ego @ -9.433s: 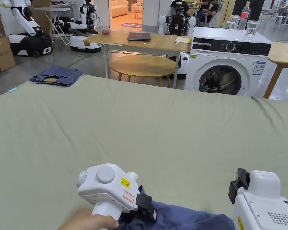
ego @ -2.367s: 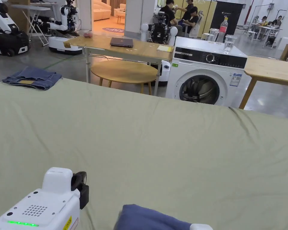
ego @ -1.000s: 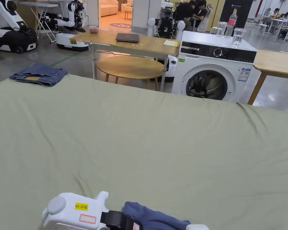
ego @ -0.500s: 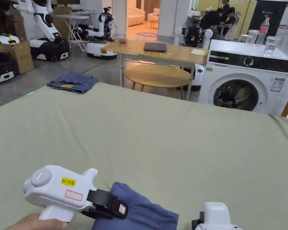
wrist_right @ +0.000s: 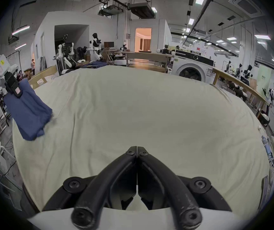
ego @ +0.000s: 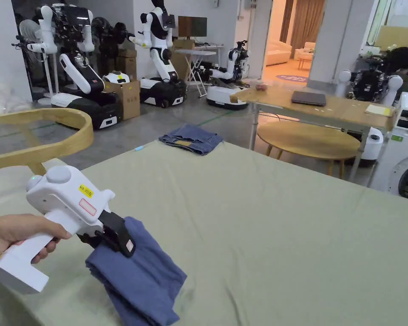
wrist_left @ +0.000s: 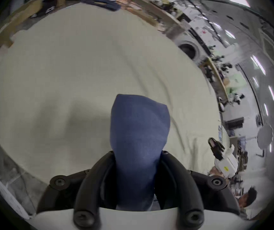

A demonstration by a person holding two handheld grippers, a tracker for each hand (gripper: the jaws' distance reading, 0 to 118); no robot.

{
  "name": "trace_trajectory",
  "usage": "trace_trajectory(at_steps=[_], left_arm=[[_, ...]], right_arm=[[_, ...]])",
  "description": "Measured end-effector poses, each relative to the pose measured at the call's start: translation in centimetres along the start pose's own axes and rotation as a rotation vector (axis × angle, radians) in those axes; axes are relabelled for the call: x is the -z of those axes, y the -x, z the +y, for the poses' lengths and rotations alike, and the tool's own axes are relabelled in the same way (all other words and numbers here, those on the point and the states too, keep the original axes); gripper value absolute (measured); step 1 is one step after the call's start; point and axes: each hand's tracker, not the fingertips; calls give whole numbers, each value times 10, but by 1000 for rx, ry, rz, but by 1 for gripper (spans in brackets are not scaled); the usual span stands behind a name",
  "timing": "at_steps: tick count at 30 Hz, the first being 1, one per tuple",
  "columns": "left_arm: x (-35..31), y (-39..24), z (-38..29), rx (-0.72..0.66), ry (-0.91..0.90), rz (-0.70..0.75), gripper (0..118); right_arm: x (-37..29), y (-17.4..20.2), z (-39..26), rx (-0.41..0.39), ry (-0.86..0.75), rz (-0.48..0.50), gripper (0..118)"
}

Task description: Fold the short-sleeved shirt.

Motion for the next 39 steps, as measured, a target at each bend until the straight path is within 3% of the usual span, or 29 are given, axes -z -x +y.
trace_trajectory(at_steps=[6,13,19,23,31,39], left_arm=[[-5,41,10,-64,24,202,26],[29,49,6,-36,73,317,26],[34,36,4,45,55,484,54],[21,35,11,93,4,521,63],[-15,5,9,178,-180,578,63],[47,-64,-43,325,-247,440,63]], right_arm=[[5,2,1,-6,19,-14,0],[10,1,2,-4,35,-31,0],[14,3,2,-16,42,-21,0],[12,5,6,-20,35,-10,0],[8,0,7,-15,20,-7,0],[-2,-17,5,30,2,-32,0]])
